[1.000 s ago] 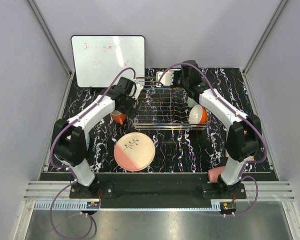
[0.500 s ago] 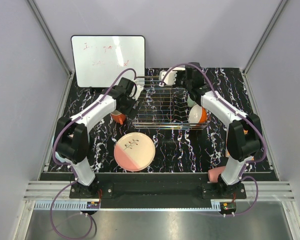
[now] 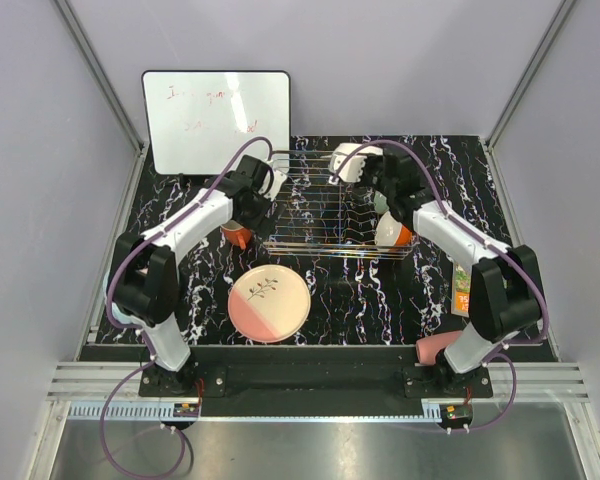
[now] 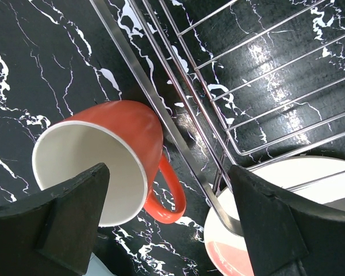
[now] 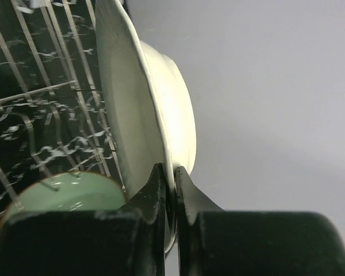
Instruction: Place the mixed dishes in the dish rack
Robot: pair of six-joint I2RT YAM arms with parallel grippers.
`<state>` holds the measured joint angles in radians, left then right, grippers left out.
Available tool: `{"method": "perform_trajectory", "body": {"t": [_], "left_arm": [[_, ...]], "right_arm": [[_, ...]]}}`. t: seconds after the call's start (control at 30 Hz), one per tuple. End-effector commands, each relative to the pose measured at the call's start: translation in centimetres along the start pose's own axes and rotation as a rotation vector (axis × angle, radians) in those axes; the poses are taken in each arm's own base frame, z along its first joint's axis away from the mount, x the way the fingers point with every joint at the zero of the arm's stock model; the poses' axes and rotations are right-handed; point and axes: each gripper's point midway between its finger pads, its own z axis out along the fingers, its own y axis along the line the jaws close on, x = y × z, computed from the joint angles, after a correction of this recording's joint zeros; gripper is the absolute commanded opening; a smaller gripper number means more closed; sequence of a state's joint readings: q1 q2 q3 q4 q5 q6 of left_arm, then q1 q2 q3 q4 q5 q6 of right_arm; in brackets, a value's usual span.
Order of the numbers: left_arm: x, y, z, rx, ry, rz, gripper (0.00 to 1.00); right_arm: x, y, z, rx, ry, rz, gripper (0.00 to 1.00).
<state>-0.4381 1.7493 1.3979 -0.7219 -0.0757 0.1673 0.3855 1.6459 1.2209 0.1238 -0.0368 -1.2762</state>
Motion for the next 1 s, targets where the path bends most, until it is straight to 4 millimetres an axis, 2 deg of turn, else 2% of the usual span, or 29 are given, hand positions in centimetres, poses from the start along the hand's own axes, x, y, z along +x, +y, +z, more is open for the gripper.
{"method": "perform_trajectory", "body": {"t": [0.0, 0.17, 0.23, 0.33, 0.4, 0.57, 0.8, 0.97], "left_arm": [[-1.9, 0.2, 0.0, 0.005, -0.056, -0.012, 0.88], [-0.8, -0.1, 2.0, 0.018, 0.002, 0.018, 0.82], [-0.6, -0.3, 2.6, 0.025, 0.016, 0.042, 0.75], [-0.1, -0.3, 3.8, 0.018, 0.047, 0.066, 0.74], [-0.2, -0.2, 4.0, 0.021, 0.048, 0.08, 0.73], [-0.6, -0.7, 3.8, 0.057, 0.024, 0.119, 0.63], [-0.7, -1.0, 2.9, 0.066, 0.005, 0.153, 0.65], [-1.7, -0.3, 1.9, 0.004, -0.021, 0.159, 0.77]], "right_arm": [[-3.6, -3.6, -3.4, 0.079, -0.105, 0.069, 0.0], [-3.6, -3.5, -4.1, 0.08, -0.102, 0.074, 0.0], [-3.6, -3.6, -4.1, 0.084, -0.101, 0.074, 0.0], [-3.6, -3.8, -3.9, 0.089, -0.105, 0.081, 0.0], [-3.7, -3.7, -3.4, 0.081, -0.105, 0.081, 0.0], [-3.2, -4.2, -1.8, 0.071, -0.104, 0.081, 0.0], [-3.5, -4.4, -2.0, 0.067, -0.117, 0.098, 0.0], [-3.0, -3.3, -2.8, 0.052, -0.107, 0.1, 0.0]]}}
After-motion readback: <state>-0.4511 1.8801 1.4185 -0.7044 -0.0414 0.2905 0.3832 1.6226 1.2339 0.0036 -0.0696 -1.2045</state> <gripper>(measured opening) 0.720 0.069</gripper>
